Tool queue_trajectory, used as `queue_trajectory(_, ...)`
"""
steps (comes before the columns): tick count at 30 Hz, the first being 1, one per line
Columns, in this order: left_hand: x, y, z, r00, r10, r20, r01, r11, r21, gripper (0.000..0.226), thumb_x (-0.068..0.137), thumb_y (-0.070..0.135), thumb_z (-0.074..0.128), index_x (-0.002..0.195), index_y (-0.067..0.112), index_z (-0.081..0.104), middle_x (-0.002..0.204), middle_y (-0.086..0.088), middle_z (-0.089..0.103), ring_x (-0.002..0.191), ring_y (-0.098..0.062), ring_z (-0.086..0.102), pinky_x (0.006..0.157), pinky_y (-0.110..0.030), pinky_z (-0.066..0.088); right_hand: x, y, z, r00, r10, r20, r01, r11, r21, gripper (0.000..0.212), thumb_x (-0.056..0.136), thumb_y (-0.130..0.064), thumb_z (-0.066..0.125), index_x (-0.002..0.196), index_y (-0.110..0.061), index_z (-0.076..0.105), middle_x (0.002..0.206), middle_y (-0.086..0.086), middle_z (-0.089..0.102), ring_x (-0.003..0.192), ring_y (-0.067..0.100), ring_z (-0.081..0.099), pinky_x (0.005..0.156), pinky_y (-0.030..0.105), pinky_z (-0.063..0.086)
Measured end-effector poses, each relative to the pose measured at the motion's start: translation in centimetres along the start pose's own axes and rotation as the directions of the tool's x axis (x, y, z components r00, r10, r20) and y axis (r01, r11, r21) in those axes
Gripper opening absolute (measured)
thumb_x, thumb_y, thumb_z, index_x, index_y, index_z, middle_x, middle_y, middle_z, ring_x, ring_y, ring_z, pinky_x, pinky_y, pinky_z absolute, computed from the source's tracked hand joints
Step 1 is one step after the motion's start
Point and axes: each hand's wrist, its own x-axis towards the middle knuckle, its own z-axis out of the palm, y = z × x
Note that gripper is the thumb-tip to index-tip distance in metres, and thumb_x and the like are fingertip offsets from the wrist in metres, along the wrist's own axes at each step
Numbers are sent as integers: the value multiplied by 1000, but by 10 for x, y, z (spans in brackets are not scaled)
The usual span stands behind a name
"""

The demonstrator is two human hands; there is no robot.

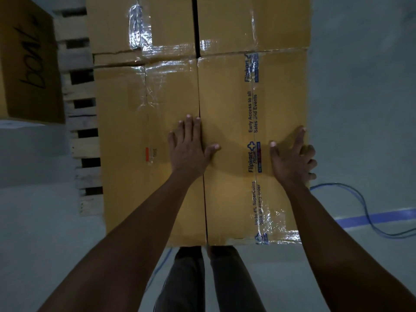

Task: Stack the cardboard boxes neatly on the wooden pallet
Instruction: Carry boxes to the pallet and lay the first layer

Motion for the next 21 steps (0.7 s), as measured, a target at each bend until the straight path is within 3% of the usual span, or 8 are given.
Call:
queue_trajectory(3, 19, 7, -23, 1000, 4, -7, -4, 996, 84, 84, 91, 74, 49, 147, 12, 39, 155, -12, 36, 138, -35, 36, 107, -52, 32, 0, -3, -2, 1000, 5, 4, -5, 1000, 17, 92, 90, -76, 45, 158, -45, -8, 163, 15, 14, 139, 45, 30, 107, 68, 28)
queue_trajectory(5, 40, 12, -41, 1000, -12, -27, 14, 998, 62, 72, 88, 63, 62, 135, 11, 48, 142, -11, 44, 129, -34, 41, 103, -48, 36, -1, -5, -4, 1000, 12, 10, -12, 999, 35, 93, 90, -75, 48, 158, -45, -7, 164, 14, 13, 140, 45, 28, 107, 68, 28)
queue_trajectory(7, 64, 17, -59, 999, -36, -2, 36, 999, 1, 79, 79, 57, 76, 136, 10, 48, 142, -14, 45, 133, -34, 40, 105, -48, 36, -1, -7, -5, 1000, 13, 8, -14, 999, 39, 93, 90, -72, 50, 159, -44, -6, 164, 13, 12, 141, 44, 27, 107, 69, 28)
queue_trajectory(10, 99, 19, -83, 997, -2, 79, 2, 1000, -4, 129, 51, 57, 94, 152, 9, 29, 155, -17, 32, 142, -37, 31, 109, -54, 36, 5, -15, -7, 1000, 3, 1, -3, 999, 44, 95, 89, -69, 55, 159, -43, -4, 165, 9, 8, 144, 42, 24, 106, 71, 26)
queue_trajectory(13, 126, 19, -101, 985, 43, 165, -52, 997, 51, 169, 34, 59, 98, 161, 7, -1, 169, -15, 2, 153, -39, 15, 115, -62, 28, 30, -41, -17, 997, -73, 22, 71, 995, 72, 99, 85, -74, 58, 159, -44, 1, 167, 7, 3, 147, 40, 19, 108, 69, 24)
queue_trajectory(16, 138, 20, -104, 979, 23, 204, -44, 994, 96, 178, 29, 59, 98, 161, 7, -9, 171, -9, -11, 156, -35, 6, 118, -63, 25, 66, -85, -35, 991, -117, 62, 112, 991, 76, 107, 79, -73, 67, 160, -42, 4, 166, 10, 3, 147, 41, 18, 109, 68, 24)
queue_trajectory(21, 144, 15, -104, 977, 29, 210, -55, 991, 120, 181, 18, 69, 93, 161, 9, 0, 172, -4, -7, 156, -29, 9, 117, -60, 25, 114, -132, -68, 976, -215, 38, 206, 964, 168, 147, 49, -54, 98, 160, -34, 4, 165, 5, 8, 150, 36, 21, 112, 66, 29)
